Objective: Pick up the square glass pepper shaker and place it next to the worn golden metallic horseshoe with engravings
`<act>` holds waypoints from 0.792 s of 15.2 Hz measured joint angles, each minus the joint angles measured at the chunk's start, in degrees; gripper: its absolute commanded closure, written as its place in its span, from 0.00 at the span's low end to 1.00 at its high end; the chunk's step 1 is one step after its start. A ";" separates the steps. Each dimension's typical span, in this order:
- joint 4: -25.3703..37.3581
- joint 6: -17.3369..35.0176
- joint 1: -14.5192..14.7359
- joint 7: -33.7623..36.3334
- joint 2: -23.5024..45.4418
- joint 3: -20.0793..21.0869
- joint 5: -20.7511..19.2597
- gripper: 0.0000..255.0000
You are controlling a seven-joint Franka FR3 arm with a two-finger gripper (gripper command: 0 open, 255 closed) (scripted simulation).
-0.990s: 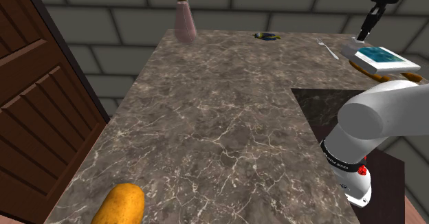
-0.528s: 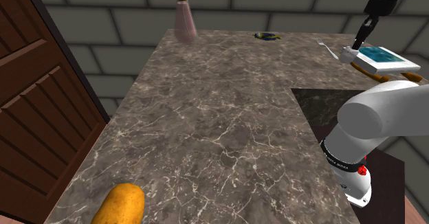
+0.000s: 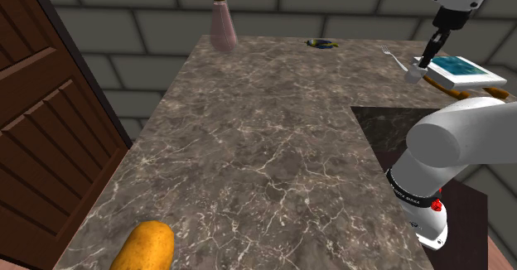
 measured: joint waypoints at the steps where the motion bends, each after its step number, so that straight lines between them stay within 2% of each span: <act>1: -0.05 0.05 -0.01 0.00 -0.01 -0.02 -0.02 1.00; 3: -0.08 0.10 -0.01 0.01 0.00 -0.04 -0.04 1.00; 4: -0.09 0.11 -0.01 0.01 0.00 -0.05 -0.04 0.00; 10: -0.10 0.12 -0.01 0.01 0.01 -0.05 -0.04 0.00; 12: 1.91 -1.94 0.23 -0.16 -0.02 0.92 0.76 0.00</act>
